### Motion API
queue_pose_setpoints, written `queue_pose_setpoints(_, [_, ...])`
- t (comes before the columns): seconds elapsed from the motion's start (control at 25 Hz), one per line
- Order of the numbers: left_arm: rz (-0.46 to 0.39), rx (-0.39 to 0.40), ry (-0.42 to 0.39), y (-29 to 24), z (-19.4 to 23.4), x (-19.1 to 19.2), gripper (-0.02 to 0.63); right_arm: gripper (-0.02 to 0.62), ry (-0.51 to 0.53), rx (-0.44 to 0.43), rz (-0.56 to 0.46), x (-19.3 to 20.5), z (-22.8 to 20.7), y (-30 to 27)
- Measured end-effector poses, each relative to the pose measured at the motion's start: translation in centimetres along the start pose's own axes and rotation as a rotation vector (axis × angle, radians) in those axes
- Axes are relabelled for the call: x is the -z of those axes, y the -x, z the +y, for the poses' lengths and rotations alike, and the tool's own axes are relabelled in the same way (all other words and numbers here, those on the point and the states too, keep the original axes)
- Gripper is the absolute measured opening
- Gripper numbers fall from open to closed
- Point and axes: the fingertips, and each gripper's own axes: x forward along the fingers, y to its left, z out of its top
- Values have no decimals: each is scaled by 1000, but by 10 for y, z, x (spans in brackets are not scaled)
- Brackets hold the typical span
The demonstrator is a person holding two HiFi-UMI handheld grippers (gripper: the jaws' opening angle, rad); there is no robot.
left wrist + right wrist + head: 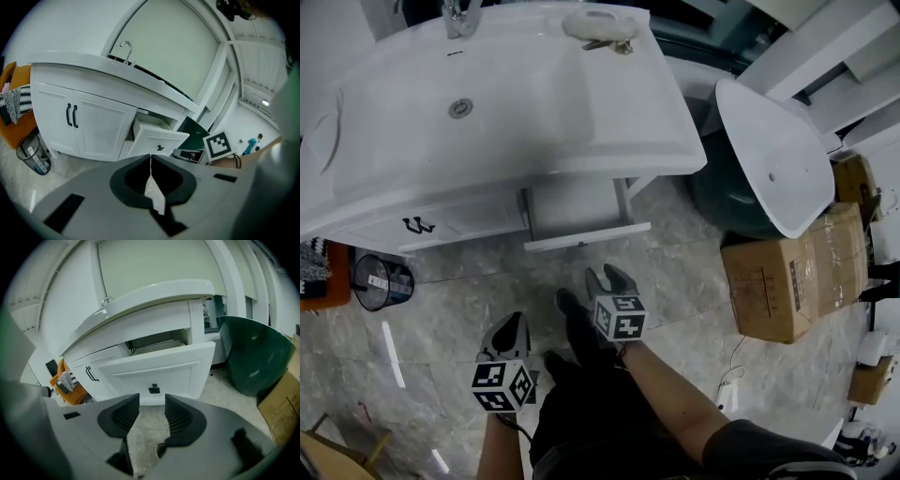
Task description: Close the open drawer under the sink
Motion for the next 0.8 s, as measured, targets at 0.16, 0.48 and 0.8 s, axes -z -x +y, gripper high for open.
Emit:
queue_pose_setpoints(0.16, [18,-12,-24,-23,14,-4,15,158,-13,-3,10,-3,1,-28])
queue_pose_setpoints(0.48, [53,-20,-37,-54,25,-17,15,147,20,13,60,-12,-3,-79])
queue_pose_setpoints(0.8, [47,-76,-14,-70,47,-34,15,138,22,14,71,-17,-6,-91])
